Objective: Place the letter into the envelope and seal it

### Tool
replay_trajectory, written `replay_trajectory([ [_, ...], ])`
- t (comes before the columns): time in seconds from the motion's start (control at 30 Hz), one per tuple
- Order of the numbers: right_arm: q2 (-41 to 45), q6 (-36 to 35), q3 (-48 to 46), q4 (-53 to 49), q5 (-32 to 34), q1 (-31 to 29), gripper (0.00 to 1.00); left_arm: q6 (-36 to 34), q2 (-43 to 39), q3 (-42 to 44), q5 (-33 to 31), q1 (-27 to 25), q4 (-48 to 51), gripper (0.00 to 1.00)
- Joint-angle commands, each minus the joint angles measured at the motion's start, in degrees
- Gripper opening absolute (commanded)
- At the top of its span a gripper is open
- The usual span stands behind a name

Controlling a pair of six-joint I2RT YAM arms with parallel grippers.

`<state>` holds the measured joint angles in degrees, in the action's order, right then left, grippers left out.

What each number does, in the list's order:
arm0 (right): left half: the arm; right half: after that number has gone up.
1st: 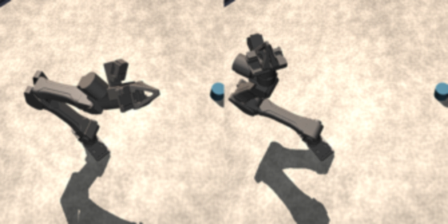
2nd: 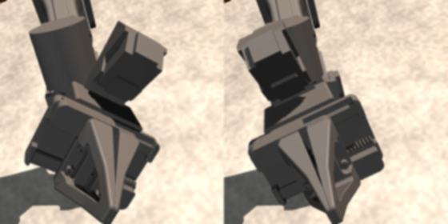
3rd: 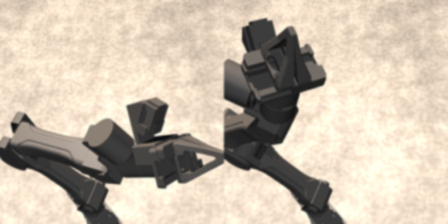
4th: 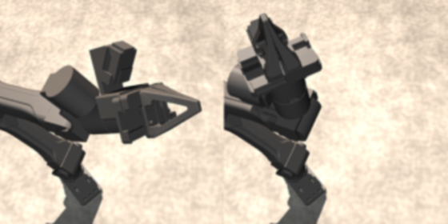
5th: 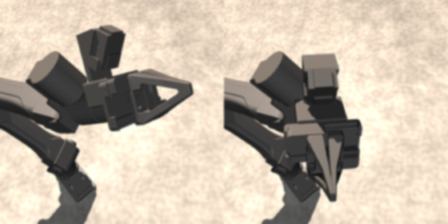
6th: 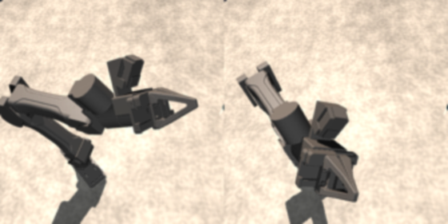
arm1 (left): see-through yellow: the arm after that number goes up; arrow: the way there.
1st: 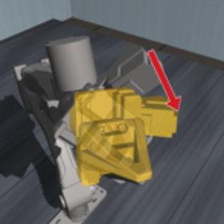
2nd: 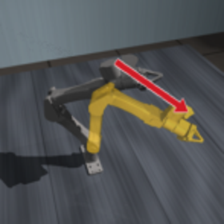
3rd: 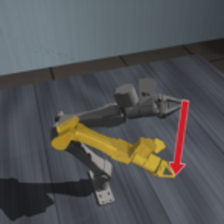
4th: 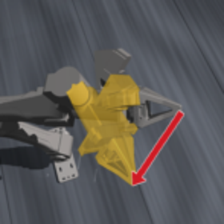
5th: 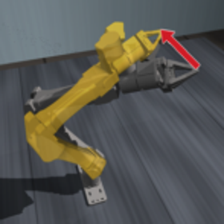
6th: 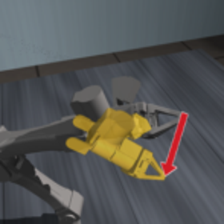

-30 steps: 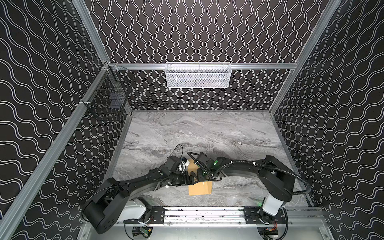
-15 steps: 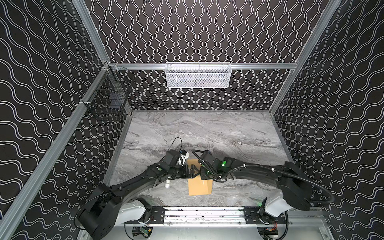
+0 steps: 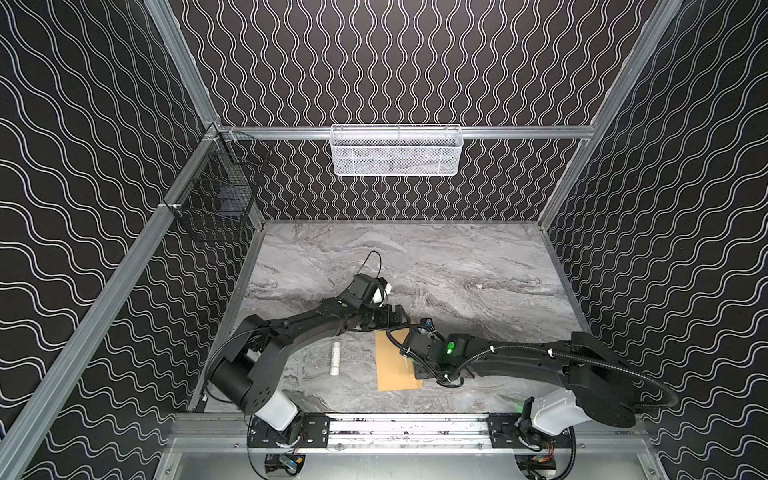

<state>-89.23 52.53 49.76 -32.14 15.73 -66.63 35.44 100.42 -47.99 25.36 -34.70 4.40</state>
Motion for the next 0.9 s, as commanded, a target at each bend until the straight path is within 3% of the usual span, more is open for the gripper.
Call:
replay_trajectory([
  [0.0,-2.56,1.25,0.30,0.15,-0.09,-0.08,0.45,-1.45,1.26,-0.42,0.20,-0.09,-2.19,0.94],
  [0.23,-6.45,-0.24,1.14,-1.79,2.33,1.53,0.47,0.93,2.70,4.84,3.22,0.05,-7.64,0.95],
  [0.53,-6.04,-7.73,1.43,-0.80,4.88,11.14,0.48,1.73,-2.93,11.43,3.15,0.07,-8.18,0.95],
  [0.87,-9.70,-16.50,5.47,3.90,4.43,19.55,0.47,5.33,-3.30,15.96,7.91,-0.59,-14.63,0.95],
])
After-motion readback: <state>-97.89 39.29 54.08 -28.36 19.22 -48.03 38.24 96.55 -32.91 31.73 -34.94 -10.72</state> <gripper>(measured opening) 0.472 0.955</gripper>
